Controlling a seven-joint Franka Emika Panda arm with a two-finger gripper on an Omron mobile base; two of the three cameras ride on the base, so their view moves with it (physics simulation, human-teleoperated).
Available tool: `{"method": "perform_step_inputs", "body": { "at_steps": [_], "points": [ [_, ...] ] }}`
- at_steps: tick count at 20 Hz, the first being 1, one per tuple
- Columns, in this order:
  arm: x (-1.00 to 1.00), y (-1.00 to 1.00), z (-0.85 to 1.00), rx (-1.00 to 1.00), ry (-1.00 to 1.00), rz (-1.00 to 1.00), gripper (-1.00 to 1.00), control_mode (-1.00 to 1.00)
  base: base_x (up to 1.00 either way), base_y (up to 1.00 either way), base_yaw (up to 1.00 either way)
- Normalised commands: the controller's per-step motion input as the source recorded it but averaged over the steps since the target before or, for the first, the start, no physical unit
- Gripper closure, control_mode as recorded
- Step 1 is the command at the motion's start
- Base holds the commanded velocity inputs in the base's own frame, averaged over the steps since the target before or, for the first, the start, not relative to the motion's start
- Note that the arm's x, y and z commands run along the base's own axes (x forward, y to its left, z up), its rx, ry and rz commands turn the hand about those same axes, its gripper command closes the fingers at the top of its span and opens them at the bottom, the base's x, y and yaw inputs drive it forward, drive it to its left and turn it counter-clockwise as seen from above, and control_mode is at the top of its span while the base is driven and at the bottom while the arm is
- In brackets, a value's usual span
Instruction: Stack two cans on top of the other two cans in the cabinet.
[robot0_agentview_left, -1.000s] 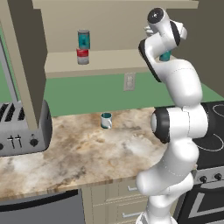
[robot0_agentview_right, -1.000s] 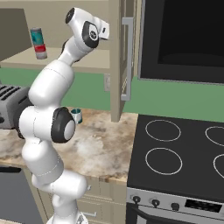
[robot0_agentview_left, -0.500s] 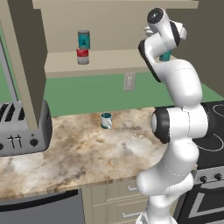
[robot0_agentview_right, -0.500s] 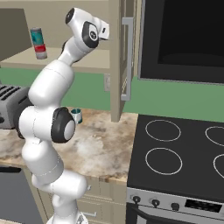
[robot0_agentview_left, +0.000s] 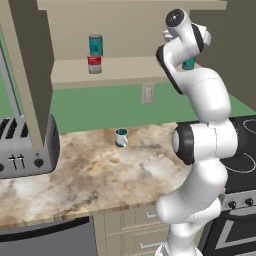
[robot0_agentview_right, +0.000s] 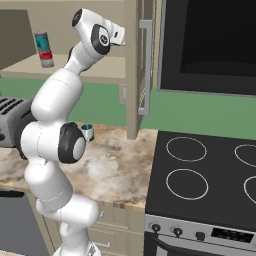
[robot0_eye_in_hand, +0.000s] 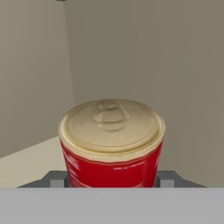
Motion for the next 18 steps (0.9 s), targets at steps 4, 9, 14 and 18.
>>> {"method": "perform_step_inputs", "body": {
  "at_steps": [4, 9, 14, 18],
  "points": [
    [0.00, 0.01, 0.00, 0.00, 0.00, 0.00, 1.00, -1.00, 0.00, 0.00, 0.00],
    [0.03, -0.07, -0.01, 0.00, 0.00, 0.00, 1.00, -1.00, 0.00, 0.00, 0.00],
    [0.00, -0.08, -0.02, 0.00, 0.00, 0.00, 1.00, -1.00, 0.00, 0.00, 0.00],
    [0.00, 0.00, -0.11, 0.00, 0.03, 0.00, 1.00, -1.00, 0.00, 0.00, 0.00]
  ]
}}
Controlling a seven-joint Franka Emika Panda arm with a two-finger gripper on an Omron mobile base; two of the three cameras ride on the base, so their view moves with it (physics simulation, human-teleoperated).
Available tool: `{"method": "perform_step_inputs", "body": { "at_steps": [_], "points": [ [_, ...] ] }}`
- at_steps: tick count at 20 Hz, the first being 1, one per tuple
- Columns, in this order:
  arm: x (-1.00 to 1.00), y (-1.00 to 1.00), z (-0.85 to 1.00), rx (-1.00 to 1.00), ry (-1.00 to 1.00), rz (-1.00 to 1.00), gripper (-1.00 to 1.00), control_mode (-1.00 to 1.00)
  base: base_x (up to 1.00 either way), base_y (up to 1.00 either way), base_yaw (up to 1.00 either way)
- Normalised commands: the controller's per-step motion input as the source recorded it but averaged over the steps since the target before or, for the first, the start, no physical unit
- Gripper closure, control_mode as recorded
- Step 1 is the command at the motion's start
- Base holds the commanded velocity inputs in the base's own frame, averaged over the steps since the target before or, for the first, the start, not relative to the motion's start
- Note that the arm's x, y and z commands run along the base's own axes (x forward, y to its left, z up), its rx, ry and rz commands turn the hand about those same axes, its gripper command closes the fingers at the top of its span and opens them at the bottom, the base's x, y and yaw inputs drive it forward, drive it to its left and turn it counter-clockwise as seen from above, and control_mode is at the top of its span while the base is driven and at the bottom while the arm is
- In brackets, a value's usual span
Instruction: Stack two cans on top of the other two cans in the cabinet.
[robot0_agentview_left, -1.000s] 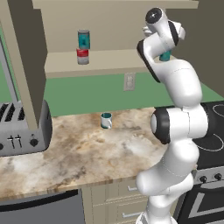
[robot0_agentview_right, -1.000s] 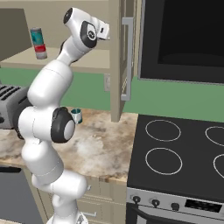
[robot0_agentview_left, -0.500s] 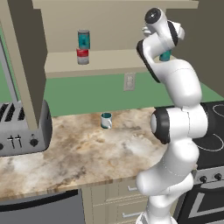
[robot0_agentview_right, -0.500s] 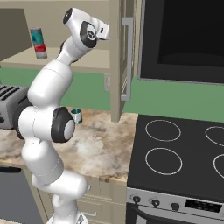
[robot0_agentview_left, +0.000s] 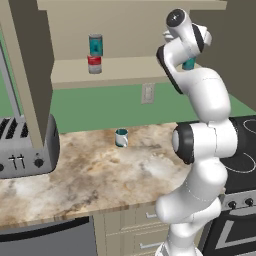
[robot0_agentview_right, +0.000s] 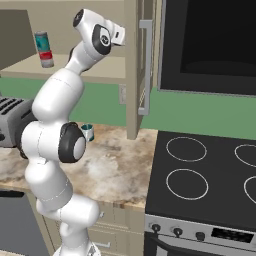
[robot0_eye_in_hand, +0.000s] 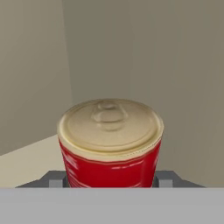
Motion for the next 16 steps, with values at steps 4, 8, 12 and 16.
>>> {"method": "perform_step_inputs", "body": {
  "at_steps": [4, 8, 12, 16],
  "points": [
    [0.00, 0.01, -0.04, 0.00, 0.00, 0.00, 1.00, -1.00, 0.00, 0.00, 0.00],
    [0.00, 0.00, -0.13, 0.00, 0.03, 0.00, 1.00, -1.00, 0.00, 0.00, 0.00],
    [0.00, 0.00, -0.20, 0.00, 0.01, 0.00, 1.00, -1.00, 0.00, 0.00, 0.00],
    [0.00, 0.00, -0.21, 0.00, 0.01, 0.00, 1.00, -1.00, 0.00, 0.00, 0.00]
  ]
}}
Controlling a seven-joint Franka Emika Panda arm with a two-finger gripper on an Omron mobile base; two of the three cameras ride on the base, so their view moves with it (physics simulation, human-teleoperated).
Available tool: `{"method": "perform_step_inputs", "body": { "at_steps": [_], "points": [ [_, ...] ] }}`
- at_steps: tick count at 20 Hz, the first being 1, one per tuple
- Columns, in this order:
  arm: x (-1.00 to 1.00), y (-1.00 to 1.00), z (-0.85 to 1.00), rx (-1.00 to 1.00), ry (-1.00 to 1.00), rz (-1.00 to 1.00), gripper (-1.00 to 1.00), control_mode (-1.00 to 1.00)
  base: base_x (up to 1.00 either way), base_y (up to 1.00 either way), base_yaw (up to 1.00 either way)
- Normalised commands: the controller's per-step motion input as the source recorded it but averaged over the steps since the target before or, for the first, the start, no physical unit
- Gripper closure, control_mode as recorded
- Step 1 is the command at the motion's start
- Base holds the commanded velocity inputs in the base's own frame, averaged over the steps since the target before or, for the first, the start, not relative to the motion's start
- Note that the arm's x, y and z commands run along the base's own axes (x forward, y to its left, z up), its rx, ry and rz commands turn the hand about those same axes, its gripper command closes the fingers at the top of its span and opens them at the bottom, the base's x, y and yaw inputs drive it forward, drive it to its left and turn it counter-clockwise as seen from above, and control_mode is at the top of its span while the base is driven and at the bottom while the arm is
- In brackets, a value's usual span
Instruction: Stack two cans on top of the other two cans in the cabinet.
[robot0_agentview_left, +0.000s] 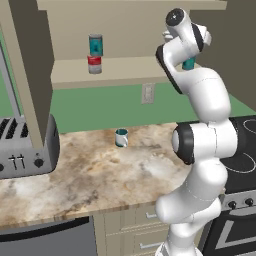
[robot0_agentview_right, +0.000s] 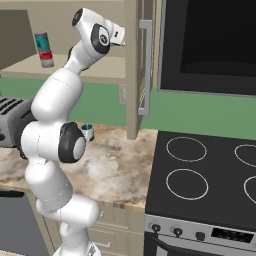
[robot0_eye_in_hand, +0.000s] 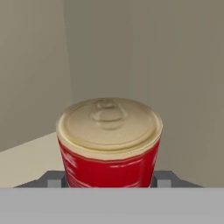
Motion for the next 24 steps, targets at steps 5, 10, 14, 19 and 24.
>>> {"method": "perform_step_inputs", "body": {
  "at_steps": [5, 10, 14, 19, 24],
  "points": [
    [0.04, 0.00, -0.19, 0.00, 0.01, 0.00, -1.00, -1.00, 0.00, 0.00, 0.00],
    [0.00, 0.00, -0.11, 0.00, 0.00, 0.00, -1.00, -1.00, 0.00, 0.00, 0.00],
    [0.00, 0.00, -0.07, 0.00, 0.00, 0.00, -1.00, -1.00, 0.00, 0.00, 0.00],
    [-0.13, 0.04, -0.06, 0.00, 0.00, 0.00, -1.00, -1.00, 0.00, 0.00, 0.00],
    [-0.43, 0.26, -0.11, 0.00, -0.01, 0.00, -1.00, -1.00, 0.00, 0.00, 0.00]
  ]
}}
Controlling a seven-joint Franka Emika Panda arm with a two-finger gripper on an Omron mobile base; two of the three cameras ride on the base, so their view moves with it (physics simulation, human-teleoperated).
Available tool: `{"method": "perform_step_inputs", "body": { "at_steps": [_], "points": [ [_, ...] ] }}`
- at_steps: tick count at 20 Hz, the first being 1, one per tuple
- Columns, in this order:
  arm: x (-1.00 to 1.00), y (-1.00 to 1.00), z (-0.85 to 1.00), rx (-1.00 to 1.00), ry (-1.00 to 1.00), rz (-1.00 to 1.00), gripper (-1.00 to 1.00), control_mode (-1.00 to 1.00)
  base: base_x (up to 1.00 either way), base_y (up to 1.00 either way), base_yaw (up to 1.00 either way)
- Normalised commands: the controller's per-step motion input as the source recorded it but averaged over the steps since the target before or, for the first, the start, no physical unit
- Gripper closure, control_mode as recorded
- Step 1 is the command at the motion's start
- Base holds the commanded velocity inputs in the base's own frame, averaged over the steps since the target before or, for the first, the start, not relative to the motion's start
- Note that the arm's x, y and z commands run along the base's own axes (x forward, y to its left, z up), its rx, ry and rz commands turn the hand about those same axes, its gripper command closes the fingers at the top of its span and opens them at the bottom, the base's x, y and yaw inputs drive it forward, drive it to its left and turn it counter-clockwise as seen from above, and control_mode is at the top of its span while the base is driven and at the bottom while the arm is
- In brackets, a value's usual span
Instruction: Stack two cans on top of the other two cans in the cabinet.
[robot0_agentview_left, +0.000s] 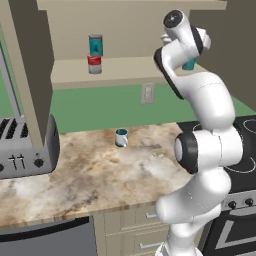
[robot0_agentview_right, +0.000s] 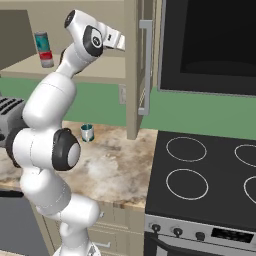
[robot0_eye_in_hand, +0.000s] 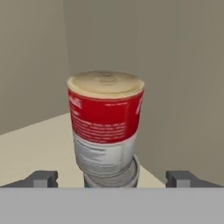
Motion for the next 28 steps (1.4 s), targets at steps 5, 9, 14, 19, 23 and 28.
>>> {"method": "perform_step_inputs", "body": {
  "at_steps": [5, 9, 14, 19, 23, 28],
  "points": [
    [-0.57, 0.41, -0.18, 0.00, -0.04, 0.00, -1.00, -1.00, 0.00, 0.00, 0.00],
    [-0.65, 0.42, -0.17, 0.00, -0.04, 0.06, -1.00, -1.00, 0.00, 0.00, 0.00],
    [-0.71, 0.38, -0.12, 0.00, 0.00, 0.15, -1.00, -1.00, 0.00, 0.00, 0.00],
    [-0.76, 0.29, -0.07, 0.04, 0.02, 0.19, -1.00, -1.00, 0.00, 0.00, 0.00],
    [-0.87, 0.26, -0.15, 0.01, 0.00, 0.24, -1.00, -1.00, 0.00, 0.00, 0.00],
    [-0.88, 0.27, -0.19, 0.00, 0.00, 0.25, -1.00, -1.00, 0.00, 0.00, 0.00]
  ]
}}
